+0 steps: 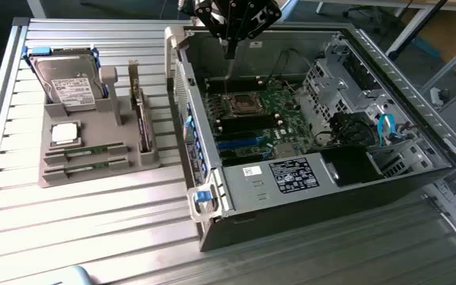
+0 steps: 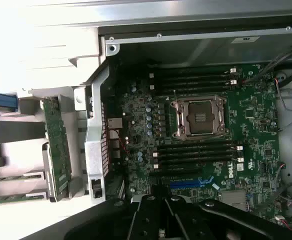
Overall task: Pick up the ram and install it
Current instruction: 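Reach for the ram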
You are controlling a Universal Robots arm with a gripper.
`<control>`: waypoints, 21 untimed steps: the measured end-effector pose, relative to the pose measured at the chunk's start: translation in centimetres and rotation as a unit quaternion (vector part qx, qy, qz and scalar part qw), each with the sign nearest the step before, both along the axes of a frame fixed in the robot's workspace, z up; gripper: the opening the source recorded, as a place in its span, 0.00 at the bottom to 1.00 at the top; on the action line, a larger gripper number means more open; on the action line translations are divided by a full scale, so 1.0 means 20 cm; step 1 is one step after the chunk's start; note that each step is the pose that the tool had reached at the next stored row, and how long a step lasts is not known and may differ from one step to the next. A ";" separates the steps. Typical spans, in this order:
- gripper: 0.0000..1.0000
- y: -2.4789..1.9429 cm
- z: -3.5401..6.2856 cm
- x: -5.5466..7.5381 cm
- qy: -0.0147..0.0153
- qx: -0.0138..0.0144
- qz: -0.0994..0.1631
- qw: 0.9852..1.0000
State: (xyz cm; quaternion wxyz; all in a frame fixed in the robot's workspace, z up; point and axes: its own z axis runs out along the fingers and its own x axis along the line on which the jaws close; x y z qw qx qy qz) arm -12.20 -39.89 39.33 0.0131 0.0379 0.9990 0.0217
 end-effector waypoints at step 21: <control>0.10 0.000 0.000 -0.10 0.000 0.000 0.000 1.000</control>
